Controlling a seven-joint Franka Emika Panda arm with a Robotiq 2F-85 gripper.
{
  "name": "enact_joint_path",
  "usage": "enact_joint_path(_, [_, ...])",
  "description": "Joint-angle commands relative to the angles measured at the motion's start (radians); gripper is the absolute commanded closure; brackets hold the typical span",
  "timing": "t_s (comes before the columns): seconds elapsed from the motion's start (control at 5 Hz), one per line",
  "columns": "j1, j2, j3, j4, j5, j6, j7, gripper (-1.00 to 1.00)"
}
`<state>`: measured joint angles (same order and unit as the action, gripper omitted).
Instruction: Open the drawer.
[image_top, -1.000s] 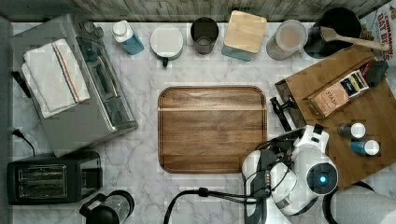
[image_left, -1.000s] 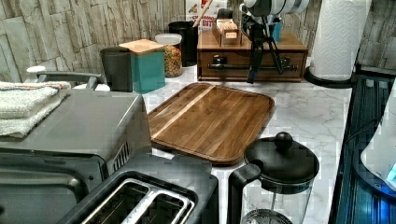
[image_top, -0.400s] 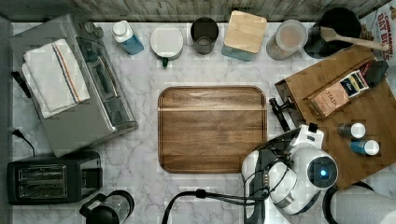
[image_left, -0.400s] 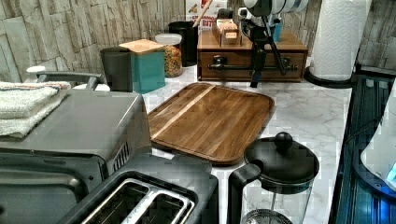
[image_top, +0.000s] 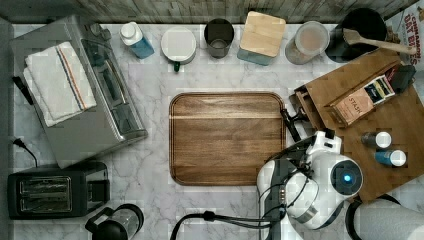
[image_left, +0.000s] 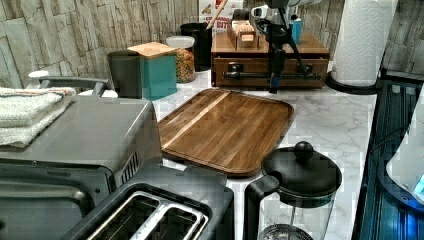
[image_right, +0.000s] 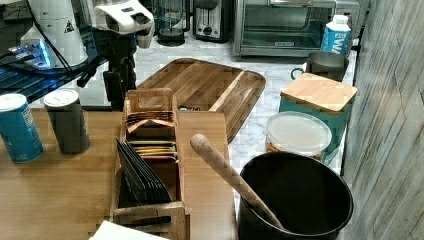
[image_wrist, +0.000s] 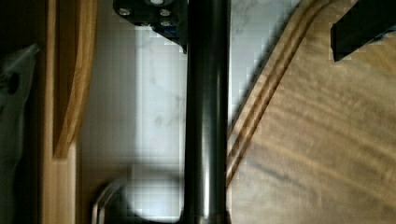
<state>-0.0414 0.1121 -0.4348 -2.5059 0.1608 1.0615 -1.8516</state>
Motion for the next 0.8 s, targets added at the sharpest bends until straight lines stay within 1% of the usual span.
enact_joint_path(0.2, [0.147, -0.234, 0.104, -0.26, -0.092, 0.05, 0.328, -1.0])
enact_joint_path(0.4, [0.171, -0.27, 0.141, -0.324, -0.128, 0.088, 0.415, -1.0])
enact_joint_path(0.6, [0.198, -0.313, 0.158, -0.355, -0.169, 0.058, 0.473, -1.0])
enact_joint_path(0.8, [0.221, -0.348, 0.167, -0.373, -0.171, 0.016, 0.47, -1.0])
